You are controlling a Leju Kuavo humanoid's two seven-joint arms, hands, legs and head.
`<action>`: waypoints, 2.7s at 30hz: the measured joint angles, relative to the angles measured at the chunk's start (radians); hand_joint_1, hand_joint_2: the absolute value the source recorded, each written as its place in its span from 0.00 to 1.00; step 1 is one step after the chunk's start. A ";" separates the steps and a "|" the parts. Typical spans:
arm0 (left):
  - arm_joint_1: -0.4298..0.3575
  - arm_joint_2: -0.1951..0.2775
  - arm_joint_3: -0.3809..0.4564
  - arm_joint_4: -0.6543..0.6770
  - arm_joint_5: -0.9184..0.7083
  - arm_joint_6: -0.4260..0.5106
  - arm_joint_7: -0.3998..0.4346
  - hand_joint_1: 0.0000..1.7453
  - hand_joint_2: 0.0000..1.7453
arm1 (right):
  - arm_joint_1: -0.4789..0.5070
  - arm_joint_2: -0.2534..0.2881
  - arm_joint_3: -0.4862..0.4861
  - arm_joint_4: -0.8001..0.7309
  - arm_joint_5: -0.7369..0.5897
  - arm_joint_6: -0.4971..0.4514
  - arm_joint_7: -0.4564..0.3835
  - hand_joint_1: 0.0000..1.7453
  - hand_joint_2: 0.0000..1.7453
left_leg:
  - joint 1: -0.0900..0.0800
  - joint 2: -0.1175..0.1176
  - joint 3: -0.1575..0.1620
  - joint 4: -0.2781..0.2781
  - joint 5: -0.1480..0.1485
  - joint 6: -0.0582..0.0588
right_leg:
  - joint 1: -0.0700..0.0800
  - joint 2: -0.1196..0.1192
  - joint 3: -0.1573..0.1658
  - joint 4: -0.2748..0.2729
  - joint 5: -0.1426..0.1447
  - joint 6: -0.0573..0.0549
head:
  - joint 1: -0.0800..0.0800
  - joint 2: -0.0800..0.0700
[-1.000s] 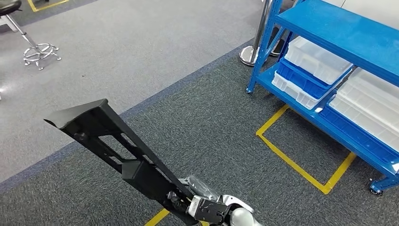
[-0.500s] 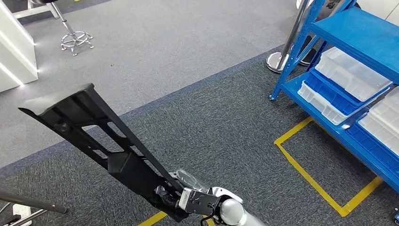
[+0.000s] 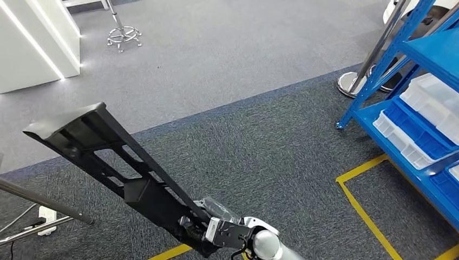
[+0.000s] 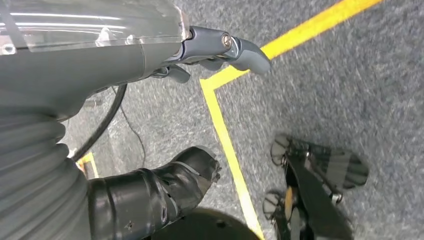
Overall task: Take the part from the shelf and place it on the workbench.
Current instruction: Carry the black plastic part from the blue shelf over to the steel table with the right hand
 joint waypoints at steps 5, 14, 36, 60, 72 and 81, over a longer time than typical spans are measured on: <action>-0.001 0.002 0.000 0.000 -0.007 -0.001 0.000 0.00 1.00 | 0.001 0.000 0.000 -0.006 -0.007 -0.001 -0.001 0.97 1.00 | 0.002 0.086 -0.074 0.154 -0.081 -0.024 | -0.002 -0.053 0.013 -0.019 0.006 -0.023 | -0.006 0.000; -0.006 0.004 -0.001 0.000 -0.020 0.002 0.016 0.00 1.00 | 0.009 -0.009 0.000 -0.026 -0.014 -0.006 0.003 0.97 1.00 | -0.013 0.169 0.005 -0.006 0.002 -0.001 | 0.007 -0.143 0.029 -0.020 -0.013 -0.003 | -0.006 0.000; -0.009 0.001 -0.021 0.000 -0.057 -0.018 0.018 0.00 1.00 | 0.057 -0.053 -0.021 -0.088 -0.019 -0.029 0.020 0.97 1.00 | 0.000 0.082 -0.089 0.174 -0.085 -0.024 | 0.000 -0.054 0.015 -0.020 0.008 -0.025 | -0.009 0.000; -0.009 -0.008 -0.021 0.000 -0.057 -0.001 0.032 0.00 1.00 | 0.089 -0.058 -0.022 -0.097 -0.019 -0.033 0.026 0.97 1.00 | -0.004 0.003 -0.005 0.001 0.009 0.007 | -0.002 0.011 -0.002 0.002 0.003 0.009 | -0.006 0.000; -0.008 -0.009 -0.021 0.000 -0.058 -0.002 0.027 0.00 1.00 | 0.089 -0.054 -0.023 -0.097 -0.019 -0.035 0.027 0.97 1.00 | 0.001 0.130 -0.060 0.115 -0.022 -0.023 | 0.003 -0.124 0.028 -0.016 -0.004 -0.019 | -0.008 0.000; -0.007 -0.010 -0.021 0.000 -0.061 -0.001 0.027 0.00 1.00 | 0.088 -0.053 -0.028 -0.100 -0.018 -0.037 0.026 0.97 1.00 | -0.005 0.106 0.009 -0.021 0.017 0.029 | 0.005 -0.081 -0.012 0.107 -0.092 0.017 | -0.006 0.000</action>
